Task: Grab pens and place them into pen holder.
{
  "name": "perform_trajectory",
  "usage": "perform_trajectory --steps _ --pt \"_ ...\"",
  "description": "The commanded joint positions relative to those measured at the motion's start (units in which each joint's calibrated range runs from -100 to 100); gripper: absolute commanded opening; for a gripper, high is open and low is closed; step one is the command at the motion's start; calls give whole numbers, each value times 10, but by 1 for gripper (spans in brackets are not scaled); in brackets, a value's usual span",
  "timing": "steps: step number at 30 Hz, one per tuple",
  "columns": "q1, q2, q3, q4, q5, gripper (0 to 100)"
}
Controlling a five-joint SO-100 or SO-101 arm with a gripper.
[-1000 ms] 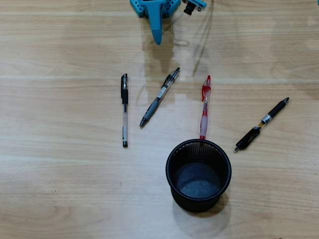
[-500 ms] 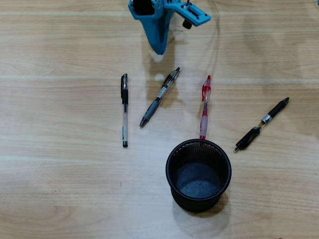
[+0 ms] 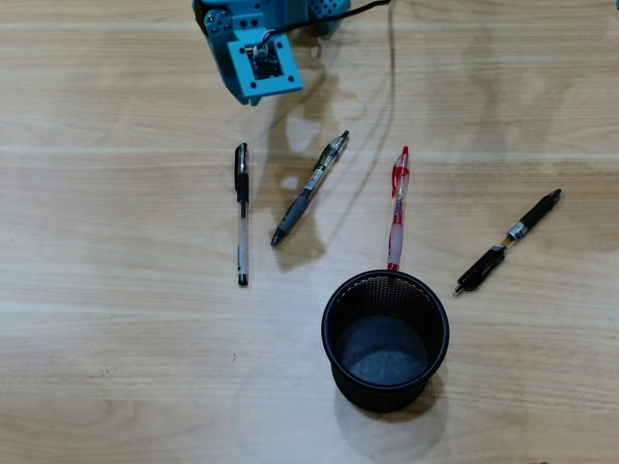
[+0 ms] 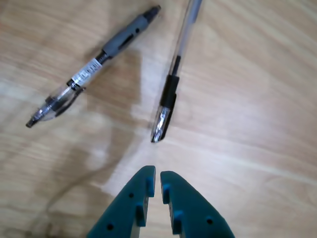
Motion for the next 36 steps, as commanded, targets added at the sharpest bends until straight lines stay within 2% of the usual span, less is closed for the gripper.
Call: perform_trajectory --steps 1,5,8,14,21,36 --pt "19 59 -101 34 -3 2" --pt "-5 120 -146 26 -8 2" --pt "-17 169 -178 26 -35 4" --pt "-61 279 -251 26 -73 25" --pt "-57 386 -322 32 -76 23" --pt "-23 512 -331 25 -76 23"
